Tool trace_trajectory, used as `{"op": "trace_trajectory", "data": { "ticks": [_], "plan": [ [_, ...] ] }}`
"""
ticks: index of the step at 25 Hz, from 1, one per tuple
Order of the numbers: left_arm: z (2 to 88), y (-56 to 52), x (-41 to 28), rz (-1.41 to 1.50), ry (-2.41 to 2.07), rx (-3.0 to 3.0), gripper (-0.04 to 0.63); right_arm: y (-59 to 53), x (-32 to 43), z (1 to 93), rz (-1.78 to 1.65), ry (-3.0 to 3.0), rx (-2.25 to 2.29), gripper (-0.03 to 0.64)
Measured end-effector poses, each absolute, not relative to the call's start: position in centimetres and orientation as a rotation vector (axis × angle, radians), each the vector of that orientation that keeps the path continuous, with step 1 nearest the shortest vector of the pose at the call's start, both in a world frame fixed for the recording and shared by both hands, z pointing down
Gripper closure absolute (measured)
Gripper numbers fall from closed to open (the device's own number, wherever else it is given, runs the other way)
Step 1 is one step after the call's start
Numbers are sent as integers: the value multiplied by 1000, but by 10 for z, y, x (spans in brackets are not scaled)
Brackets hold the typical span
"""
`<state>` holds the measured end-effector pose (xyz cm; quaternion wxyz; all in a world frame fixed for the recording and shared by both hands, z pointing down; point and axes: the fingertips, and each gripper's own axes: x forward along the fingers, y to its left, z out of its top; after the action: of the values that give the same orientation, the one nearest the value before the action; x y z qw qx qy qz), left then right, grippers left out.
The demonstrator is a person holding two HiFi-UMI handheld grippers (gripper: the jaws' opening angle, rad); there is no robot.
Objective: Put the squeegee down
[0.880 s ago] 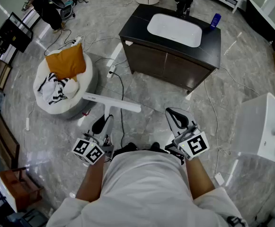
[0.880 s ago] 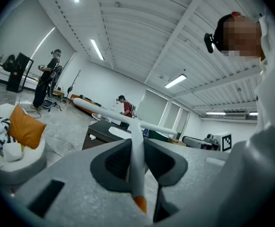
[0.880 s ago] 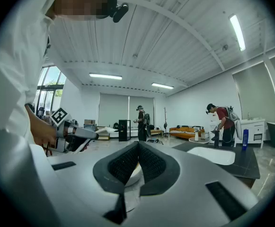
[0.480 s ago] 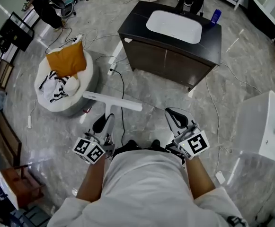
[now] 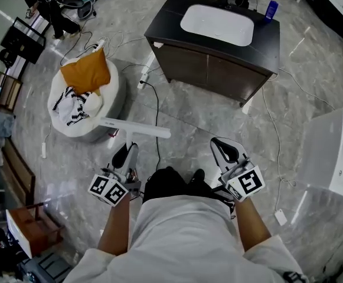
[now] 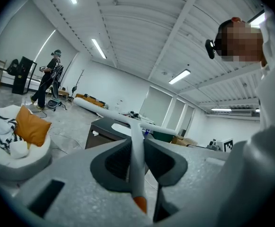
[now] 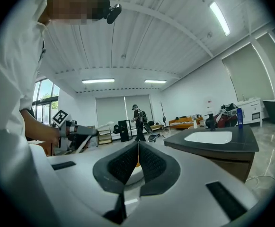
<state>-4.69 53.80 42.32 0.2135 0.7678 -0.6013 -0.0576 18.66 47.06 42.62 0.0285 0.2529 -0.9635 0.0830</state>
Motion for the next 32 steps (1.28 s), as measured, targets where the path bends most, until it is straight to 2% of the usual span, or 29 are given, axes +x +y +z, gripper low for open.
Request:
{"op": "trace_trajectory", "data": {
  "ticks": [13, 27, 32],
  "plan": [
    [454, 471, -54, -227, -1569, 2131, 506, 416, 176, 450, 320, -2891, 832, 601],
    [451, 327, -140, -283, -1534, 2138, 506, 283, 65, 430, 214, -2817, 801, 601],
    [454, 287, -148, -279, -1440, 2170, 506, 249, 46, 423, 217, -2811, 858, 601]
  ]
}}
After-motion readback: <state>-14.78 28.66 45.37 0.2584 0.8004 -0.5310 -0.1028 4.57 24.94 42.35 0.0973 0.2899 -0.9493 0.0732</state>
